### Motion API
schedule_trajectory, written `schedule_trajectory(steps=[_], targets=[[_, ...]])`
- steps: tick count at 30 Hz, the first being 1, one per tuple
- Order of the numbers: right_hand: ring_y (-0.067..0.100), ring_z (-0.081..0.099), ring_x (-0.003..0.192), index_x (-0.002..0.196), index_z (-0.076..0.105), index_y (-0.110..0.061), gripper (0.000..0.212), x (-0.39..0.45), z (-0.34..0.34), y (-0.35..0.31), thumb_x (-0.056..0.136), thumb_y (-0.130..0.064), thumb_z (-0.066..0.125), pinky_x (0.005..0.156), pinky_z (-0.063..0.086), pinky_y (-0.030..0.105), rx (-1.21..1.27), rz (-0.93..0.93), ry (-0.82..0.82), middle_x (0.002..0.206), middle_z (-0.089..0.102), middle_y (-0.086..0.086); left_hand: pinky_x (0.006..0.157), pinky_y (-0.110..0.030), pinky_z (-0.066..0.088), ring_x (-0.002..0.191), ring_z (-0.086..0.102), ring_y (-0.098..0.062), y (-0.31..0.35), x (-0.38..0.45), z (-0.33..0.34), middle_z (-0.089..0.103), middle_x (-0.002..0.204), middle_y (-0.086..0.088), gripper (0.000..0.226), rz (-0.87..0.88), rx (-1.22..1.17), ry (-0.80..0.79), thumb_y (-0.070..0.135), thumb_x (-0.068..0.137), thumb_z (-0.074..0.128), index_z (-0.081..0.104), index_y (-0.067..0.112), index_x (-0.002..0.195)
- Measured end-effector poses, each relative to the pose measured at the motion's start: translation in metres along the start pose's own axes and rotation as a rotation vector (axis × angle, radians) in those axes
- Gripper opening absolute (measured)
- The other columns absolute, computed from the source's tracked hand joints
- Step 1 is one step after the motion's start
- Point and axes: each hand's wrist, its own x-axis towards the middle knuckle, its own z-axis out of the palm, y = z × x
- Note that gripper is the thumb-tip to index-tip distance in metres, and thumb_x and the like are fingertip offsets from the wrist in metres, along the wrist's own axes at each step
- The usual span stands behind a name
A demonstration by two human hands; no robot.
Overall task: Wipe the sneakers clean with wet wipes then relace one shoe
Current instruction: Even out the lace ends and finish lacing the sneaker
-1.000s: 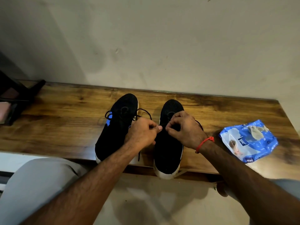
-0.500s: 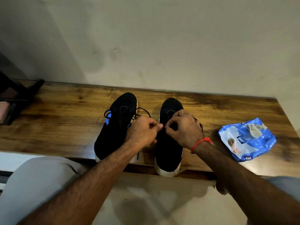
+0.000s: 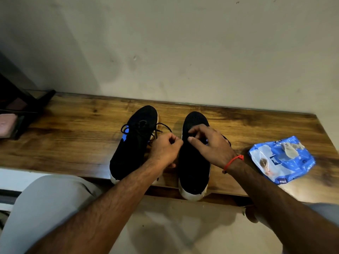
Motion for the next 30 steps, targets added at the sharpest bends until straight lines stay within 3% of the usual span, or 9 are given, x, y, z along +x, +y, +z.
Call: schedule_trajectory(steps=[2,7,10,12,14,17,22,26,30], targets=[[0.014,0.038,0.113,0.113,0.057,-0.052,0.035,-0.002,-0.001,0.001,0.086,-0.071,0.045,0.099,0.028,0.038,-0.120,-0.033,-0.069,0.111,0.052,-0.010,0.046,-0.023,0.050,0.076,0.069,-0.017,0.001,0.002,-0.002,0.068,0.099,-0.003,0.013,0.037,0.025,0.029,0.028,0.100,0.059,0.067,0.018,0.100],[0.022,0.033,0.126,0.121,0.054,-0.048,0.041,-0.004,-0.005,-0.005,0.086,-0.070,0.050,0.102,0.030,0.051,-0.336,-0.013,-0.120,0.124,0.044,-0.008,0.060,-0.033,0.060,0.074,0.073,-0.016,0.015,0.006,-0.018,0.074,0.102,0.000,0.011,0.112,-0.014,0.106,0.024,0.105,0.052,0.061,0.017,0.106],[0.022,0.033,0.127,0.119,0.054,-0.046,0.037,-0.004,-0.006,-0.007,0.087,-0.065,0.054,0.102,0.029,0.050,-0.326,-0.020,-0.120,0.127,0.044,-0.008,0.072,-0.042,0.063,0.084,0.076,-0.027,0.029,0.015,-0.040,0.077,0.100,-0.006,0.020,0.173,-0.575,0.201,0.023,0.110,0.037,0.050,0.009,0.116],[0.022,0.033,0.126,0.117,0.055,-0.045,0.035,-0.004,-0.006,-0.008,0.087,-0.062,0.056,0.101,0.028,0.049,-0.314,-0.013,-0.116,0.126,0.044,-0.009,0.067,-0.039,0.060,0.075,0.074,-0.028,0.039,0.024,-0.063,0.072,0.080,-0.005,0.020,0.242,-1.040,0.255,0.022,0.109,0.034,0.045,0.006,0.114],[0.022,0.033,0.126,0.116,0.055,-0.045,0.033,-0.004,-0.005,-0.008,0.087,-0.061,0.056,0.101,0.028,0.049,-0.294,-0.004,-0.117,0.125,0.044,-0.010,0.050,-0.029,0.048,0.054,0.058,-0.014,0.040,0.029,-0.079,0.057,0.068,0.002,0.012,0.227,-1.170,0.271,0.022,0.105,0.039,0.043,0.011,0.109],[0.021,0.033,0.127,0.115,0.054,-0.045,0.036,-0.004,-0.005,-0.007,0.087,-0.067,0.052,0.102,0.028,0.050,-0.303,-0.008,-0.117,0.126,0.044,-0.010,0.041,-0.020,0.027,0.049,0.041,-0.005,0.033,0.026,-0.073,0.053,0.070,0.006,0.016,0.106,-0.606,0.185,0.030,0.105,0.044,0.053,0.018,0.100],[0.021,0.033,0.128,0.114,0.055,-0.044,0.047,-0.003,-0.002,-0.009,0.082,-0.077,0.048,0.103,0.030,0.052,-0.364,0.012,-0.095,0.124,0.045,-0.008,0.070,-0.033,0.057,0.083,0.062,-0.009,-0.004,0.014,-0.028,0.063,0.092,0.006,0.024,0.363,0.730,-0.119,0.047,0.100,0.057,0.065,0.024,0.104],[0.021,0.034,0.127,0.113,0.054,-0.042,0.040,-0.003,-0.001,-0.010,0.085,-0.070,0.053,0.102,0.029,0.051,-0.363,0.020,-0.088,0.125,0.044,-0.008,0.079,-0.043,0.058,0.086,0.061,-0.017,-0.005,0.020,-0.027,0.063,0.091,0.000,0.024,0.309,0.697,-0.098,0.041,0.102,0.054,0.059,0.029,0.082],[0.021,0.035,0.124,0.112,0.053,-0.043,0.034,-0.003,-0.001,-0.008,0.086,-0.065,0.056,0.101,0.029,0.050,-0.342,0.026,-0.099,0.125,0.043,-0.008,0.073,-0.029,0.047,0.097,0.062,-0.016,0.017,0.018,-0.026,0.070,0.103,-0.001,0.035,0.192,0.266,-0.013,0.040,0.109,0.035,0.061,0.018,0.104]])
